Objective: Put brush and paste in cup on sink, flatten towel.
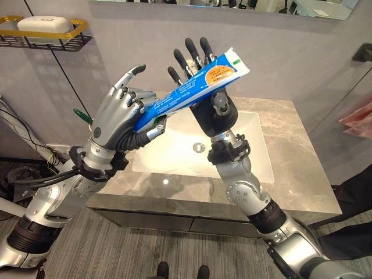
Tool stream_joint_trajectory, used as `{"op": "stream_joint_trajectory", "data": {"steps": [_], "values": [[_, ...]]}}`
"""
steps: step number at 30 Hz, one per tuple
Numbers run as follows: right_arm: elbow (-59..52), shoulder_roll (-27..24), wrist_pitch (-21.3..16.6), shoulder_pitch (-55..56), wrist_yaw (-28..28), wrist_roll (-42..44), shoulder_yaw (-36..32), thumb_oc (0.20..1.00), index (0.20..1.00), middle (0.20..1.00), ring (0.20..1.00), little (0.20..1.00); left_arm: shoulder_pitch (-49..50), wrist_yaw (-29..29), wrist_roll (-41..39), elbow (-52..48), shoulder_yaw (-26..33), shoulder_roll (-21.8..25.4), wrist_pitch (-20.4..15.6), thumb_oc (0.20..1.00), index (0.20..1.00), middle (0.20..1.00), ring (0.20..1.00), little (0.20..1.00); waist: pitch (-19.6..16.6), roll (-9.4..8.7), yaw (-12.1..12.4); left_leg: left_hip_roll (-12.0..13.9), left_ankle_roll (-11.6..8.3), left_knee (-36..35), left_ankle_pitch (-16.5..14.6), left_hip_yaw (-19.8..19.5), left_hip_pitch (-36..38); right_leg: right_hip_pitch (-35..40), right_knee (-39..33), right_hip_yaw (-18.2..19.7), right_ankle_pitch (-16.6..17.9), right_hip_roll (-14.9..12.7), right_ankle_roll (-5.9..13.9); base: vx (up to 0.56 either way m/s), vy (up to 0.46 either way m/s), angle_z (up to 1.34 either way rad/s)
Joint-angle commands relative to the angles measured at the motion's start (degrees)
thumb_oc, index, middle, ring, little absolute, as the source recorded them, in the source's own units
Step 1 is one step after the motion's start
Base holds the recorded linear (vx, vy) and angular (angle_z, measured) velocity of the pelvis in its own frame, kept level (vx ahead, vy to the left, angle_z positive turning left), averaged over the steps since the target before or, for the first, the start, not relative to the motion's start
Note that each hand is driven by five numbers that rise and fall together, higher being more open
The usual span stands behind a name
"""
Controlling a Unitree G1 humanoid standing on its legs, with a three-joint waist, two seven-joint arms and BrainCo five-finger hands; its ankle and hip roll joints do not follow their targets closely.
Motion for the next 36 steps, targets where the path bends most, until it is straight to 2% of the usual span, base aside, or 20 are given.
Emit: {"op": "stream_joint_trajectory", "data": {"steps": [1,9,26,27,28,29,36], "values": [[-2.6,1.2,-0.8,-4.3,1.8,-0.6,-1.1,1.000,1.000,1.000,1.000,1.000,-3.5,0.5,-4.1,-0.5,-1.1,2.3,-0.1,0.200,0.200,0.200,0.200,0.200,-2.8,-2.13,-1.0,2.5,-3.40,0.2,-1.1,-2.1,0.6,2.0,-0.1,1.2,-0.5,-5.9,5.38,0.00,0.000,0.00],[-2.1,1.6,-1.2,-4.6,0.9,-0.7,-1.4,1.000,1.000,1.000,1.000,1.000,-1.2,-1.6,-6.3,-0.3,-1.2,2.4,-0.6,0.200,0.200,0.200,0.200,0.200,-2.9,-1.78,-1.1,2.5,-3.45,0.2,-1.0,-2.1,0.6,2.0,-0.1,1.1,-0.6,-5.8,5.28,0.00,0.000,0.00],[-3.0,4.0,-2.3,-4.9,-0.4,-0.2,-1.5,1.000,1.000,1.000,1.000,1.000,0.7,-2.6,-7.9,1.2,-3.5,-1.6,0.2,0.200,0.200,0.200,0.200,0.200,-2.8,-1.46,-1.2,2.7,-3.23,0.2,-1.0,-2.0,0.5,1.9,-0.1,1.2,-0.6,-5.8,5.12,0.00,0.000,0.00],[-3.2,4.0,-2.3,-4.8,-0.5,-0.2,-1.5,0.780,0.780,0.780,0.780,0.780,0.8,-2.6,-8.1,1.2,-3.6,-1.8,0.2,0.200,0.200,0.200,0.200,0.200,-2.8,-1.48,-1.3,2.6,-3.22,0.2,-1.0,-2.1,0.6,1.9,-0.1,1.2,-0.6,-5.7,5.08,0.00,0.000,0.00],[-3.3,4.1,-2.3,-4.8,-0.5,-0.1,-1.3,0.316,0.316,0.316,0.316,0.316,0.4,-2.6,-8.3,1.1,-3.6,-2.0,0.3,0.200,0.200,0.200,0.200,0.200,-2.8,-1.50,-1.3,2.7,-3.21,0.2,-1.1,-2.1,0.6,1.9,-0.1,1.2,-0.6,-5.8,5.08,0.00,0.000,0.00],[-3.3,4.2,-2.2,-4.7,-0.5,-0.1,-1.2,0.200,0.200,0.200,0.200,0.200,0.4,-2.5,-8.5,1.1,-3.5,-2.1,0.3,0.200,0.200,0.200,0.200,0.200,-2.8,-1.50,-1.3,2.7,-3.21,0.2,-1.1,-2.0,0.6,1.9,-0.1,1.2,-0.6,-5.8,5.08,0.00,0.000,0.00],[-3.3,4.1,-2.2,-4.0,-0.6,0.1,-1.4,0.200,0.200,0.200,0.200,0.200,1.2,-2.2,-9.6,0.3,-1.6,-2.0,0.4,0.200,0.200,0.200,0.200,0.200,-2.8,-1.54,-1.2,2.7,-3.13,0.2,-1.1,-2.0,0.7,1.9,-0.1,1.2,-0.6,-5.8,5.10,0.00,0.000,0.00]]}}
